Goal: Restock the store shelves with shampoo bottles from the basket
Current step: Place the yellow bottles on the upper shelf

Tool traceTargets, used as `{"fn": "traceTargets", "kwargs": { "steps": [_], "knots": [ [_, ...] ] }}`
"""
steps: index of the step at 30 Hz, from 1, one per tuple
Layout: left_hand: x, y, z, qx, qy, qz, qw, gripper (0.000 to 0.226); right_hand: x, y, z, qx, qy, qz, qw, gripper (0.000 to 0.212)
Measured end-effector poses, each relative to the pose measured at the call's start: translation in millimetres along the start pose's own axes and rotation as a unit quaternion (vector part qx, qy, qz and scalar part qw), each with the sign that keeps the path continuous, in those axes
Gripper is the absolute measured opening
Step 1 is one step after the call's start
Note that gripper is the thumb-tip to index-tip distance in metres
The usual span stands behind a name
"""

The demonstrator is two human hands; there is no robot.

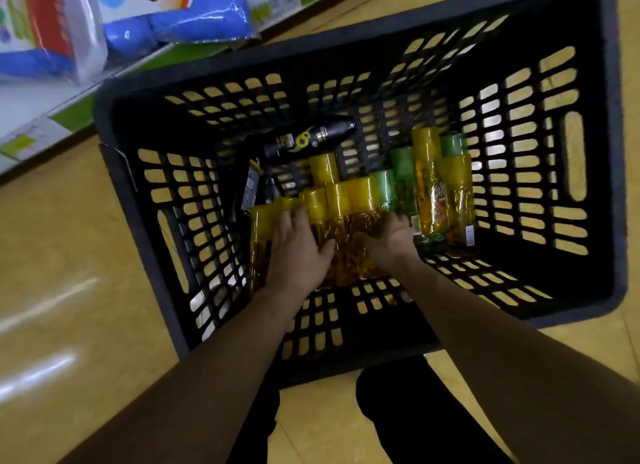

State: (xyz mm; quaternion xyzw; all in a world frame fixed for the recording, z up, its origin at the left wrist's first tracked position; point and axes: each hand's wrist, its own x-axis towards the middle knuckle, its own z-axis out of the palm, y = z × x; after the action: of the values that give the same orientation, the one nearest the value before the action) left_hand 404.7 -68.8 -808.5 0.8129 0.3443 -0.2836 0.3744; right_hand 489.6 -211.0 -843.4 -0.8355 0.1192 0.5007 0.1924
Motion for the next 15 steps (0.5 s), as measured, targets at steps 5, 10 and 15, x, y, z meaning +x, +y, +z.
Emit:
{"fn": "traceTargets", "kwargs": {
  "steps": [5,10,15],
  "knots": [
    [10,23,10,-0.072,0.008,-0.101,0.992,0.081,2,9,-3,0.13,-0.019,-0.006,0.991,0.075],
    [13,29,13,-0.084,0.004,-0.132,0.988,0.077,0,9,-12,0.233,-0.076,-0.006,0.969,0.053],
    [14,24,16,-0.118,-0.007,-0.138,0.983,0.071,3,15,-18,0.301,-0.134,0.023,0.944,0.054]
  ]
}}
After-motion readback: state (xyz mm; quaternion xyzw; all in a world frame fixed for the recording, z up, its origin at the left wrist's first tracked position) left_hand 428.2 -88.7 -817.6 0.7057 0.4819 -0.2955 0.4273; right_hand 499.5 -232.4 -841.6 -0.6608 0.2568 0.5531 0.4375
